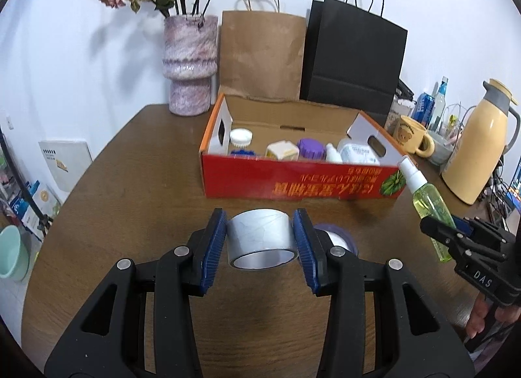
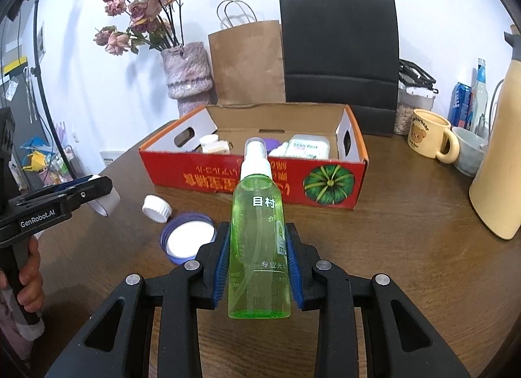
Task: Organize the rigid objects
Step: 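Carry the white jar and green spray bottle over the box with both tools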
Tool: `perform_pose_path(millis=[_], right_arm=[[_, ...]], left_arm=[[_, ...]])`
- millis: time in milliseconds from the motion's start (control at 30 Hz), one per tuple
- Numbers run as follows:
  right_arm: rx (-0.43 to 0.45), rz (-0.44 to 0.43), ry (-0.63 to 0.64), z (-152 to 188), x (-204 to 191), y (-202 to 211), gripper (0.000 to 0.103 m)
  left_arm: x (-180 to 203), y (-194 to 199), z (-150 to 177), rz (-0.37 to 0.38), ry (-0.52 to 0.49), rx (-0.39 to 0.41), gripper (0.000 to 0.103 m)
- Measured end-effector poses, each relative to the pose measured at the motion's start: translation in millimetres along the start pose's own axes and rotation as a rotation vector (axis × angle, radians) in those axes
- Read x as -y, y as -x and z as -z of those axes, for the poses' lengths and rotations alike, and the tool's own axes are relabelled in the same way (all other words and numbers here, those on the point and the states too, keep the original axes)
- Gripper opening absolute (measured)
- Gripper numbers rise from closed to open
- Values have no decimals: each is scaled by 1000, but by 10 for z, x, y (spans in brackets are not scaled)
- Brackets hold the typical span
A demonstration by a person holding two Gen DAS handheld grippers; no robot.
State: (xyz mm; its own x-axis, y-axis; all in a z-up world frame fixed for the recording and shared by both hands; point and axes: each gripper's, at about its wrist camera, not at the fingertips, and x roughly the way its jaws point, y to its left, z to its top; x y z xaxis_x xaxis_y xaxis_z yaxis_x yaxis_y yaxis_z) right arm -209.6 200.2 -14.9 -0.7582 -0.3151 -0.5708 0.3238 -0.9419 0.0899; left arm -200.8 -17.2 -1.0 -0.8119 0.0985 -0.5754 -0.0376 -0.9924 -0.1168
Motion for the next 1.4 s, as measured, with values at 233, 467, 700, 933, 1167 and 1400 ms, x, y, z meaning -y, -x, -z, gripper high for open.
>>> perform_pose_path(millis=[233,467,700,933,1167,1400], right_arm=[[33,6,2,-247,-33,-53,35],[60,2,-7,-509,-61,-205,35],[67,18,-12,-693,-60,-440,35],[54,31,-10,-858,-28,-720,35],[28,47,1,-996,47,-1050,35],[-13,61,38,-1082,82,-1369,35]], left_arm=[[163,-44,-313,-9,0,44,39],[263,-191,-579,-42,28,80,39],[295,-396,-759,-62,44,95,39],[287,-670,-921,-96,49,98,39],[239,-970,-1054,-124,47,81,39],[191,-1319,-1145,-154,24,38,39]])
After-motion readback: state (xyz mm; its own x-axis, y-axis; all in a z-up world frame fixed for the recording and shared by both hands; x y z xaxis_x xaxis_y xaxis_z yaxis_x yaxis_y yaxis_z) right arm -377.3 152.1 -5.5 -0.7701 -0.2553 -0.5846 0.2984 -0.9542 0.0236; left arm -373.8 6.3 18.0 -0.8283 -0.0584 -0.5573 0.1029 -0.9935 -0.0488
